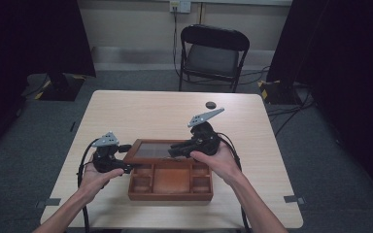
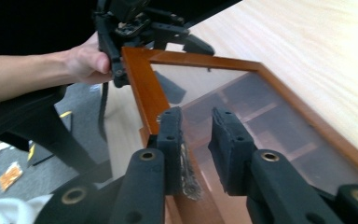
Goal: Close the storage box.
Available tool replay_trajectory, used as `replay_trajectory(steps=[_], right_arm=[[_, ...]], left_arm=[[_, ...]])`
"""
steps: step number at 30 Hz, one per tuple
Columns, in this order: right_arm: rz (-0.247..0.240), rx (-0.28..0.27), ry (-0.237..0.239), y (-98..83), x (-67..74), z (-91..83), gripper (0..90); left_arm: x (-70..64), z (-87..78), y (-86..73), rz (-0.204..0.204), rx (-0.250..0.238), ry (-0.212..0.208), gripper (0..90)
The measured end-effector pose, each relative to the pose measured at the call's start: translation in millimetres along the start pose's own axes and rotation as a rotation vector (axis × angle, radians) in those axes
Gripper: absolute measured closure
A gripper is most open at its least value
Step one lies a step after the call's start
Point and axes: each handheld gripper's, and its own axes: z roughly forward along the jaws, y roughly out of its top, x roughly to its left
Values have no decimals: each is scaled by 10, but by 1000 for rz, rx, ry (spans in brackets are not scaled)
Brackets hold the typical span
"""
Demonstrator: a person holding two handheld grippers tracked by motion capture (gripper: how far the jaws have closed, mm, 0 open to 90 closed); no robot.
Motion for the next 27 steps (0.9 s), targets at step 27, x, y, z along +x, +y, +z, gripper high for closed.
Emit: replay_trajectory(steps=[27], right_arm=[[11, 84, 100, -94, -58, 177, 822]], left_arm=[[44, 71, -84, -22, 40, -14, 171]])
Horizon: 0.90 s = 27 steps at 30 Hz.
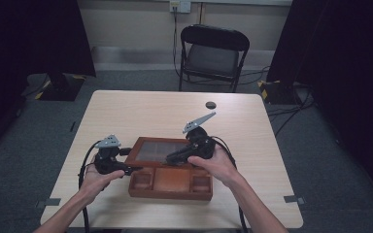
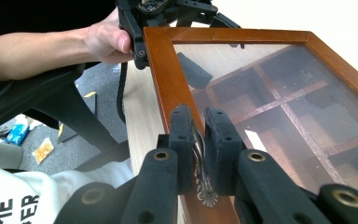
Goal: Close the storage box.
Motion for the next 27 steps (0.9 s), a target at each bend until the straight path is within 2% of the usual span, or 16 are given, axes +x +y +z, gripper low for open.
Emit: replay_trajectory(steps=[6, 7, 10, 15, 27], right_arm=[[-12, 12, -17, -27, 2, 6, 823], [-7, 14, -15, -36, -6, 8, 823], [7, 8, -20, -50, -15, -6, 822], [2, 0, -41, -65, -3, -54, 819], [-6, 12, -65, -179, 27, -75, 813]], left_arm=[[30, 17, -23, 14, 24, 17, 158], [38, 20, -30, 3, 25, 12, 158], [65, 22, -41, 10, 38, 25, 163], [128, 18, -64, -3, 49, 41, 164], [268, -59, -69, -40, 37, 72, 167]])
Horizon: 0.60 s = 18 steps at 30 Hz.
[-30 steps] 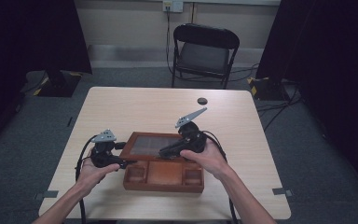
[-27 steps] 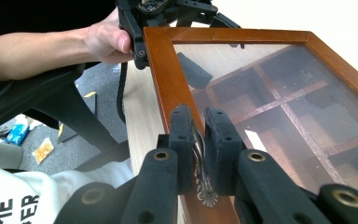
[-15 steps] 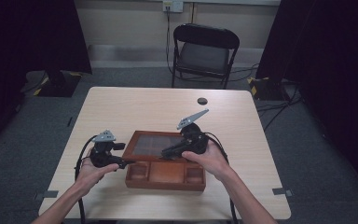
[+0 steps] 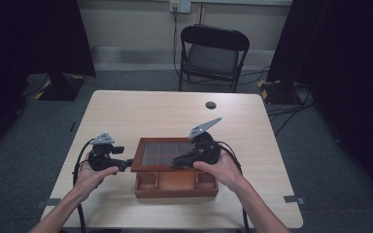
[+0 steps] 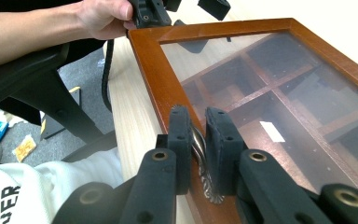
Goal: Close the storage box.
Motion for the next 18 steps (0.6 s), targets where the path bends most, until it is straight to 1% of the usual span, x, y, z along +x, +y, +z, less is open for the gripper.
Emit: replay_trajectory(steps=[1, 4, 5, 7, 10, 12, 15, 16, 18], right_arm=[[3, -2, 2, -11, 0, 5, 813], [-2, 9, 1, -43, 11, 40, 813], [-2, 9, -2, -50, 17, 47, 813], [-3, 2, -11, -68, 31, 57, 813], [-3, 4, -15, -98, 41, 78, 813], [3, 11, -7, -124, 38, 108, 814], [3, 23, -3, -149, 42, 151, 815], [5, 34, -2, -165, 53, 206, 817], [5, 49, -2, -171, 62, 262, 820]], left_arm=[[9, -2, 1, -6, 0, -4, 168], [30, 5, 1, 2, 17, 12, 172], [39, 7, -1, -6, 18, 10, 173], [52, -4, -2, -13, 12, 17, 174], [80, -35, 0, -28, -13, 22, 174], [99, -49, -3, -39, -16, 25, 175], [119, -63, 0, -41, -22, 32, 175], [124, -75, 10, -38, -20, 31, 175], [136, -105, 27, -44, -39, 35, 175]])
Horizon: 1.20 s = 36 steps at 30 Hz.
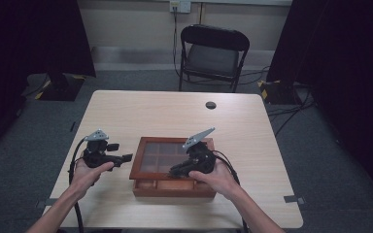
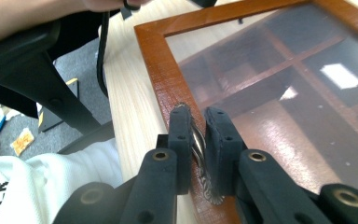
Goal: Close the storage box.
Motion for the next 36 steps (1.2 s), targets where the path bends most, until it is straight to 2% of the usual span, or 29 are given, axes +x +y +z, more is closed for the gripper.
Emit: replay_trajectory(steps=[3, 7, 9, 14, 17, 22, 27, 29, 31, 36], right_arm=[[-2, 14, 5, -17, 1, 83, 822], [-7, 23, 4, -40, 0, 160, 824], [8, 30, 5, -58, 0, 192, 825], [5, 69, -3, -102, -14, 307, 827], [1, 69, 3, -122, -24, 341, 828], [20, 102, -8, -216, -54, 385, 825], [32, 85, -9, -237, -57, 381, 818], [41, 77, -16, -244, -50, 374, 753], [37, 38, -19, -239, -56, 343, 731], [74, -56, -103, -226, -100, 140, 607]], left_arm=[[29, -34, 4, -14, -16, 7, 175], [34, -25, -5, -14, -8, 4, 175], [23, -18, -2, -8, -6, 2, 175], [-4, 4, -4, 6, 6, -3, 175], [-10, 10, -5, 11, 11, -9, 175], [-7, 19, -14, 12, 14, -7, 175], [-19, 31, -14, 11, 21, -5, 175], [-25, 34, -13, 13, 25, -7, 176], [-31, 37, -13, 13, 27, -7, 177], [-18, 41, -25, 10, 42, 0, 178]])
